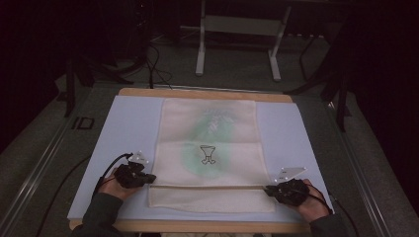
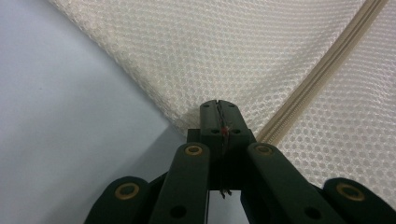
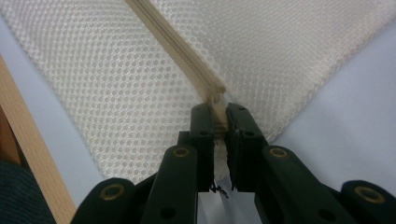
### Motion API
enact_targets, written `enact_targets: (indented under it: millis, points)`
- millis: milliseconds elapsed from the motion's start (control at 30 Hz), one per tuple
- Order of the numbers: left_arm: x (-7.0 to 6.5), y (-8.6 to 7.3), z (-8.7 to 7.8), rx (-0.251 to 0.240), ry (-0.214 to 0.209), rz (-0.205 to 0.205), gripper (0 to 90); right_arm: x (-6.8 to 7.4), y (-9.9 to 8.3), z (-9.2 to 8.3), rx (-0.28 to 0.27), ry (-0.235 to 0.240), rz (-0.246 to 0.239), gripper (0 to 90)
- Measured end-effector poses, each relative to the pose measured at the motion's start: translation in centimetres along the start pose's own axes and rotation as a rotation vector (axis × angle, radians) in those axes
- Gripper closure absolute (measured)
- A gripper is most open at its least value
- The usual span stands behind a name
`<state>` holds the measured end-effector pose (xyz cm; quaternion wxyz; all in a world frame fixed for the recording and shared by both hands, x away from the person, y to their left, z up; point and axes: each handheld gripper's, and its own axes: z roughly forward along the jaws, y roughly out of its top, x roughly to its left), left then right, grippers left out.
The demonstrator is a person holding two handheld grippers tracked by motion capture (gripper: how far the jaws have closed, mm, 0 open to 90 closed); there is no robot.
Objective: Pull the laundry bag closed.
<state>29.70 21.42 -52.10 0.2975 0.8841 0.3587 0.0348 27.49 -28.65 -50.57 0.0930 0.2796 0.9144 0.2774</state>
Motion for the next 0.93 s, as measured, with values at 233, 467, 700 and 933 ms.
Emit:
enact_targets:
  millis: [233, 467, 700, 933]
  points:
    - [0.0, 0.1, 0.0, 0.001, -0.003, 0.003, 89.6, -0.1, -0.3, 0.3, -0.025, -0.002, 0.028, 67.7]
    - [0.2, 0.1, -0.2, -0.025, -0.036, 0.006, 87.4, -0.8, -0.5, -0.1, -0.127, -0.039, 0.101, 58.9]
    - [0.4, 0.1, -0.9, -0.115, 0.005, 0.007, 85.7, -1.9, -1.2, -0.1, -0.158, -0.151, 0.217, 57.1]
    - [1.2, -0.3, -1.0, -0.170, 0.118, -0.034, 79.8, -2.4, -1.8, 0.3, -0.197, -0.210, 0.257, 59.5]
